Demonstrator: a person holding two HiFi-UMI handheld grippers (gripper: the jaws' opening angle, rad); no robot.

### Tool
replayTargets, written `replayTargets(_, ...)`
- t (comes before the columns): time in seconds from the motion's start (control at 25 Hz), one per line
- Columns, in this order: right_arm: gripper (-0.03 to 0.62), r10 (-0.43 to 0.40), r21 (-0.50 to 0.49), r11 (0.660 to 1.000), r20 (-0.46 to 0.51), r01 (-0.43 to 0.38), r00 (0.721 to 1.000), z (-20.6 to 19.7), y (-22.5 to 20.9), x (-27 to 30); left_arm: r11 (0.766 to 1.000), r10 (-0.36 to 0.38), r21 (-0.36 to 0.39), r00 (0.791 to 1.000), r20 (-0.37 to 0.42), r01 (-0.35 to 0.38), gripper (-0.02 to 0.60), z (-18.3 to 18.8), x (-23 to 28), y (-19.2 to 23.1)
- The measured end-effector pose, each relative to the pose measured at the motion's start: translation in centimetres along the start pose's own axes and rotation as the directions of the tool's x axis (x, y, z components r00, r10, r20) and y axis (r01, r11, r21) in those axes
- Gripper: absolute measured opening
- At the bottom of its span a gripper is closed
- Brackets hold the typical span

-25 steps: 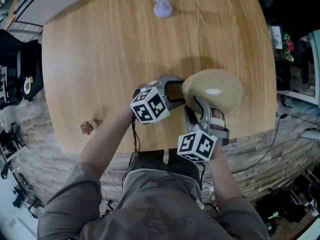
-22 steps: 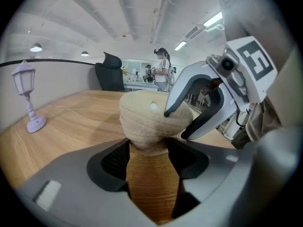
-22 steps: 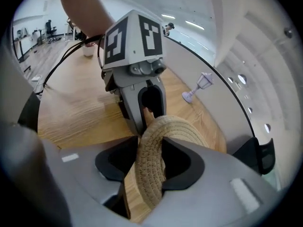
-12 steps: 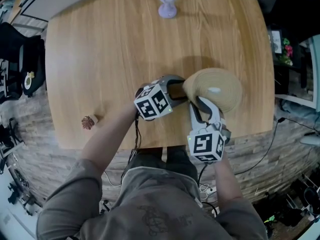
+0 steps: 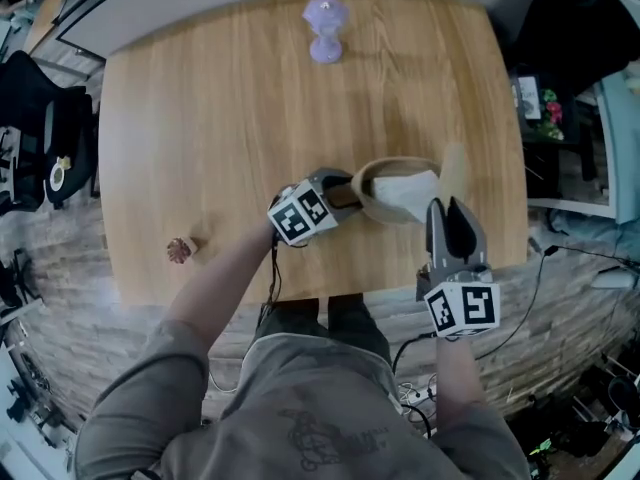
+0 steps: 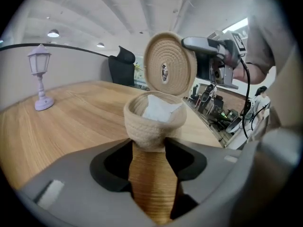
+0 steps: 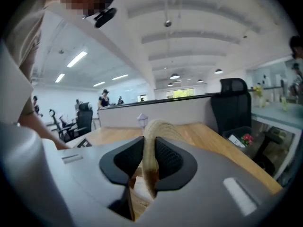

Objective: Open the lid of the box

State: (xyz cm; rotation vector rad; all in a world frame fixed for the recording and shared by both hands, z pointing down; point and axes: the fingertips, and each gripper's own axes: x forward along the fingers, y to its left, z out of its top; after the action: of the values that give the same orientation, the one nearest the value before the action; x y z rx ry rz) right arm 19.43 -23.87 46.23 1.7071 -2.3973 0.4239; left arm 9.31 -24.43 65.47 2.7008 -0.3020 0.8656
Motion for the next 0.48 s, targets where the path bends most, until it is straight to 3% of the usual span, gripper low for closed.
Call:
replayTargets(0.12,0.083,-0.141,0.199,0.971,0.036,0.132,0.989,0.2,-4.4,-1.8,1.0,0.012,-0.017,1.0,0.001,-0.012,0.216,0.1,0.0,0.0)
replayTargets(0.24,0.083,-0.217,0.338,0.92,0.023,0.197,0.976,-1.6,-7.1,-3.4,0.999,0.023,-0.048,1.0,-0.005,-0.024,0.215,-0.1,-0.1,-0.2)
replayTargets(0.48,0.083,-0.24,0.346,0.914,0.045,0.21,0.97,-2.0,-7.9,-4.6,0.995,0.065,-0.071,0.998,0.004,-0.065,0.201,-0.3,-0.3,0.3)
